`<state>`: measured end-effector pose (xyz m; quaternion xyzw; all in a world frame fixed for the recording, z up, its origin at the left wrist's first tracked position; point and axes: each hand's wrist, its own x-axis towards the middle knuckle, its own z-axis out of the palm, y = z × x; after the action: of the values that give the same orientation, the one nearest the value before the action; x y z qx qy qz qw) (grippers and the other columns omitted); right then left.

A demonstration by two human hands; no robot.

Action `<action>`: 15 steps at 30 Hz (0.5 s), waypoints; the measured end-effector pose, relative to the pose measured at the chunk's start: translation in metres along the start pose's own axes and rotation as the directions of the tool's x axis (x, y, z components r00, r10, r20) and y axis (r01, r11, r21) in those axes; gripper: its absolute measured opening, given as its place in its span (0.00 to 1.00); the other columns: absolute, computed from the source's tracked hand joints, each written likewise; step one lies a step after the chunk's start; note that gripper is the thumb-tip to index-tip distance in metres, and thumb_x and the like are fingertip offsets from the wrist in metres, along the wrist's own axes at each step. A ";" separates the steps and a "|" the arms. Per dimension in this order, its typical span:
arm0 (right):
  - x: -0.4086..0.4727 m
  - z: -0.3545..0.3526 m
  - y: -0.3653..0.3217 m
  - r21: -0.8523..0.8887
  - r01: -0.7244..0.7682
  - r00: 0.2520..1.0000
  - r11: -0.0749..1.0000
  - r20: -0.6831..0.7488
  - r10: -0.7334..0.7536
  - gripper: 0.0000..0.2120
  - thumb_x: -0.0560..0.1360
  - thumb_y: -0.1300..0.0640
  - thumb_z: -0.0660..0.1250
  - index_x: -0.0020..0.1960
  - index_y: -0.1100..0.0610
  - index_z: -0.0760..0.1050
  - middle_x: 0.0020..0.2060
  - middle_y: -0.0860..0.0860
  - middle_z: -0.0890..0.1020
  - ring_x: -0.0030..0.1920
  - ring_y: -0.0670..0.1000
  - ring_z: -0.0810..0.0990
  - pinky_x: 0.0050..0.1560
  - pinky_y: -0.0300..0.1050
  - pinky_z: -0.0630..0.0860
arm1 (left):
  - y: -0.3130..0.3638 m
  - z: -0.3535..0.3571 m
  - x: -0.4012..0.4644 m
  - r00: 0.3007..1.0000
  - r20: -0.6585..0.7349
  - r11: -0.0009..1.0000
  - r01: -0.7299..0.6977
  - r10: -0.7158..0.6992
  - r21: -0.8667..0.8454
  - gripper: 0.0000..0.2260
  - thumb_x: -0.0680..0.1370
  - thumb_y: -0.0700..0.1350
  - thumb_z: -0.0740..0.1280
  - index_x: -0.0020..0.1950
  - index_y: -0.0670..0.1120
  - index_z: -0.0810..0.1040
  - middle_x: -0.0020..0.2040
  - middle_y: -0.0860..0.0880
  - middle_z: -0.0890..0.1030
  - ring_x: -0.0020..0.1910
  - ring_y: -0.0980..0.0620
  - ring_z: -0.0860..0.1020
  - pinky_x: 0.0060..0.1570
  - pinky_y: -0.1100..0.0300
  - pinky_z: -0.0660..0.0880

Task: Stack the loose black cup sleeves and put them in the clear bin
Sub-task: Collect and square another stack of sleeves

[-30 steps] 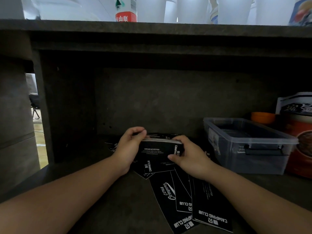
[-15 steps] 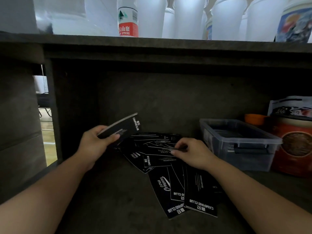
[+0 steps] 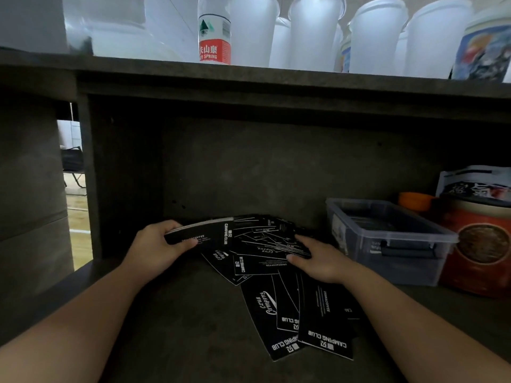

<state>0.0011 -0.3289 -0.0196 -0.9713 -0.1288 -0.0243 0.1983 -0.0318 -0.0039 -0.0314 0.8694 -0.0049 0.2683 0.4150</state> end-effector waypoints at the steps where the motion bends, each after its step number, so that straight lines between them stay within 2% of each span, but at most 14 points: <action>1: 0.001 -0.001 0.001 0.000 -0.004 1.000 1.000 -0.004 0.004 0.33 0.78 0.41 0.61 0.78 0.51 0.54 0.76 0.51 0.60 0.75 0.52 0.60 0.70 0.39 0.57 | 0.000 -0.001 0.000 1.000 -0.026 1.000 0.010 -0.010 -0.007 0.06 0.72 0.49 0.76 0.43 0.56 0.80 0.41 0.57 0.82 0.42 0.61 0.78 0.38 0.66 0.70; 4: 0.001 -0.002 0.001 -0.011 -0.003 1.000 1.000 -0.018 0.003 0.31 0.78 0.42 0.62 0.77 0.49 0.58 0.75 0.51 0.62 0.74 0.51 0.62 0.69 0.38 0.58 | -0.002 -0.001 0.003 0.994 -0.097 0.998 0.046 -0.049 -0.031 0.06 0.72 0.49 0.75 0.43 0.55 0.79 0.41 0.56 0.81 0.42 0.59 0.78 0.38 0.63 0.71; 8: 0.003 0.003 -0.002 0.005 0.072 0.994 0.997 -0.084 -0.072 0.24 0.77 0.44 0.65 0.71 0.49 0.67 0.71 0.49 0.69 0.70 0.48 0.67 0.65 0.35 0.61 | -0.003 -0.001 0.005 0.996 -0.080 1.000 0.027 -0.027 0.005 0.07 0.72 0.50 0.76 0.42 0.56 0.78 0.41 0.56 0.81 0.41 0.61 0.76 0.38 0.63 0.69; 11: 0.005 0.008 -0.005 0.012 0.094 0.993 0.996 -0.080 -0.093 0.21 0.75 0.42 0.66 0.64 0.47 0.70 0.65 0.46 0.75 0.63 0.47 0.73 0.60 0.37 0.68 | -0.002 -0.002 0.005 0.998 -0.050 0.999 0.040 -0.041 -0.020 0.06 0.72 0.50 0.75 0.43 0.56 0.79 0.42 0.55 0.81 0.42 0.60 0.77 0.39 0.62 0.70; 13: 0.006 0.007 -0.007 -0.022 0.126 0.981 0.992 -0.149 -0.128 0.18 0.72 0.40 0.68 0.58 0.47 0.72 0.58 0.45 0.78 0.58 0.46 0.76 0.56 0.39 0.71 | -0.004 -0.002 0.006 0.999 -0.001 0.997 0.054 -0.054 -0.059 0.05 0.72 0.49 0.75 0.45 0.54 0.80 0.43 0.54 0.82 0.44 0.58 0.78 0.40 0.63 0.71; 15: 0.004 0.008 -0.010 -0.067 0.153 0.959 0.986 -0.231 -0.164 0.18 0.71 0.39 0.69 0.55 0.47 0.72 0.53 0.45 0.76 0.56 0.47 0.76 0.56 0.41 0.73 | -0.006 -0.001 0.007 0.998 0.019 0.995 0.059 -0.058 -0.080 0.06 0.72 0.49 0.76 0.45 0.53 0.81 0.43 0.54 0.83 0.44 0.57 0.79 0.41 0.62 0.72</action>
<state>0.0027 -0.3160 -0.0227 -0.9526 -0.1813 -0.1583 0.1860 -0.0247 0.0029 -0.0318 0.8539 0.0061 0.2483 0.4573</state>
